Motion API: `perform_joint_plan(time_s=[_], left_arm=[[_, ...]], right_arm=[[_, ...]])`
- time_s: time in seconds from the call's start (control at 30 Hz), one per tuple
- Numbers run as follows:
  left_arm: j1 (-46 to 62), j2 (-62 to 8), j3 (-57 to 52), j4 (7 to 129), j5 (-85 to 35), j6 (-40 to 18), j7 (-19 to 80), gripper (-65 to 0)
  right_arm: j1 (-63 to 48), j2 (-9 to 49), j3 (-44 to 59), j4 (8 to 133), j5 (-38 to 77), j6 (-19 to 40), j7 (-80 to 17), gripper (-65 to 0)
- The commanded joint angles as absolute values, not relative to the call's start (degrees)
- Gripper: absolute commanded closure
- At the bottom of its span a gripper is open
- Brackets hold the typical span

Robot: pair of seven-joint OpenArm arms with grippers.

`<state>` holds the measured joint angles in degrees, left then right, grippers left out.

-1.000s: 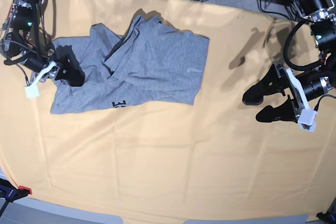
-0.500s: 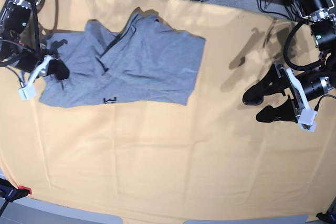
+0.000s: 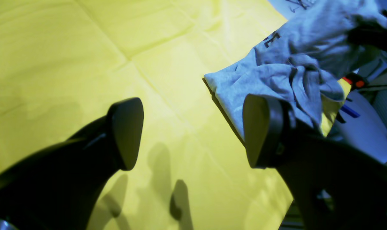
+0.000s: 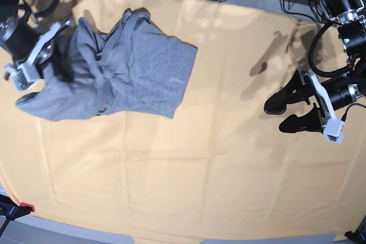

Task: Layout the t-shirt on the table in an organized manner, then fold the t-shirt properly
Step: 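Withdraw the left gripper and drag the collar end with the right gripper, then lift the grey shirt bundle with the right gripper and flip it over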

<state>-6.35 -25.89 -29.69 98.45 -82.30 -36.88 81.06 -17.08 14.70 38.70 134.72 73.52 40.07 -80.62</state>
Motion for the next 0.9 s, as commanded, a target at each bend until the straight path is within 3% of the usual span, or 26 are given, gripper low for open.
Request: perform_joint_plan(time_s=[0.0,0.2,0.53,0.8,0.83,0.87], left_arm=[[-7.16,-27.0,-30.09,99.29,-83.85,-36.84,80.0,-49.4],[-7.11,-27.05,-30.09,99.26,-83.26,-36.82,80.0,-49.4],[-6.98,-28.86,-30.09,99.26,-82.98,-36.8,80.0,-49.4],[-7.01,-29.69,-30.13,99.26,-83.0,-36.8,80.0,-49.4],[-7.01,-29.69,-30.13,99.26,-83.0,-36.8,80.0,-49.4],[-7.01,-29.69,-30.13,99.26,-83.0,-36.77,80.0,-49.4]], right_arm=[[-17.17,13.91,38.37,135.0,75.22,40.0,-80.0,0.0],[-15.77,7.25,27.97,135.0,81.91,40.0,-80.0,0.0],[-6.76,3.49,6.83,131.04,60.27,40.0,-70.39,0.0],[-0.01,1.19,-6.39,116.84,59.05,40.0,-68.97,0.0],[1.02,0.45,-7.94,115.24,57.71,40.0,-68.95,-8.8],[2.24,-0.38,-9.47,113.78,55.88,40.0,-68.97,-21.7]])
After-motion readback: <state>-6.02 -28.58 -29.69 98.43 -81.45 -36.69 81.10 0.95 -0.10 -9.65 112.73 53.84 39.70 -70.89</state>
